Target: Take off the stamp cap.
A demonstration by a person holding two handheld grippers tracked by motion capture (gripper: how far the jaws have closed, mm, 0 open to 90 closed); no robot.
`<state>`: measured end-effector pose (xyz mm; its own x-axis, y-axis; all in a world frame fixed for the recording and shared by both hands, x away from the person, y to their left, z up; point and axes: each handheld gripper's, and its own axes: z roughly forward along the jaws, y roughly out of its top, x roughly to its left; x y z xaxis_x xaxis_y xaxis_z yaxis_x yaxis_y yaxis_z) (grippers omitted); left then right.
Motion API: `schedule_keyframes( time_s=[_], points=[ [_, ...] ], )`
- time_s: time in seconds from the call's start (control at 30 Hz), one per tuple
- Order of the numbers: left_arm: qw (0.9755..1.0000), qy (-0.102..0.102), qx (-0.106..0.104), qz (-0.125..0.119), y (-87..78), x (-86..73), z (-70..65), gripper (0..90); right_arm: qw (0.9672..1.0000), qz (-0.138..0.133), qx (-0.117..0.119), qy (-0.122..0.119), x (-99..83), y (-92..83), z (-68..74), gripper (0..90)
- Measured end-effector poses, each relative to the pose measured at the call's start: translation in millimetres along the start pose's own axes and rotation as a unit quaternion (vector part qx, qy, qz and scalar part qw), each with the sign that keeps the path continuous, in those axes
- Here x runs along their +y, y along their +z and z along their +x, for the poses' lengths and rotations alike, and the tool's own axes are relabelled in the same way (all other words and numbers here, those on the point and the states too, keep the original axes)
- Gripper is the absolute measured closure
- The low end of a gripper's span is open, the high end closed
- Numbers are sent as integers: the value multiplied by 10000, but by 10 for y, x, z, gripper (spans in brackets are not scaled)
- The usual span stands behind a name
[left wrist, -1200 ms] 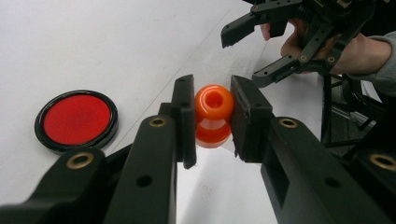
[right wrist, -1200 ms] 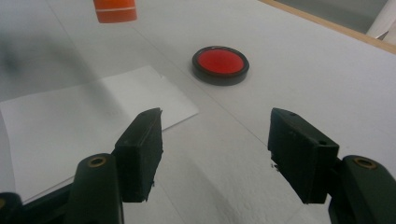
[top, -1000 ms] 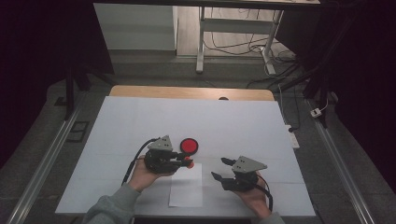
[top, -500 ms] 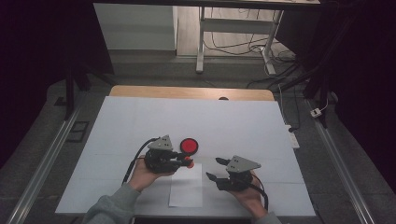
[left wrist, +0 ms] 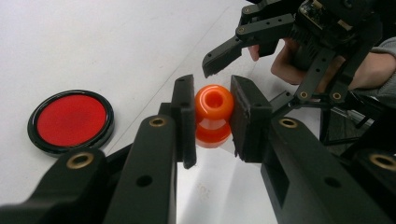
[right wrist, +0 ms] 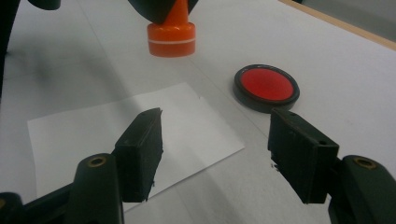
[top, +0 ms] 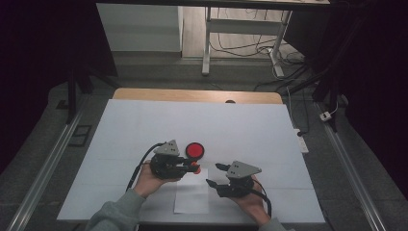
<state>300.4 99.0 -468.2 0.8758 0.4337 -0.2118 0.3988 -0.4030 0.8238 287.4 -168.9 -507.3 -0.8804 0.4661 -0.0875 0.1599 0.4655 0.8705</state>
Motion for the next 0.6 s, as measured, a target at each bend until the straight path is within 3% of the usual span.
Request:
schedule_keyframes(
  time_s=[0.6],
  points=[
    [10000, 4, -6, 20, 25, -7, -5, 719, 9997, -21, 215, -63, 59, 101, 73, 348]
  ],
)
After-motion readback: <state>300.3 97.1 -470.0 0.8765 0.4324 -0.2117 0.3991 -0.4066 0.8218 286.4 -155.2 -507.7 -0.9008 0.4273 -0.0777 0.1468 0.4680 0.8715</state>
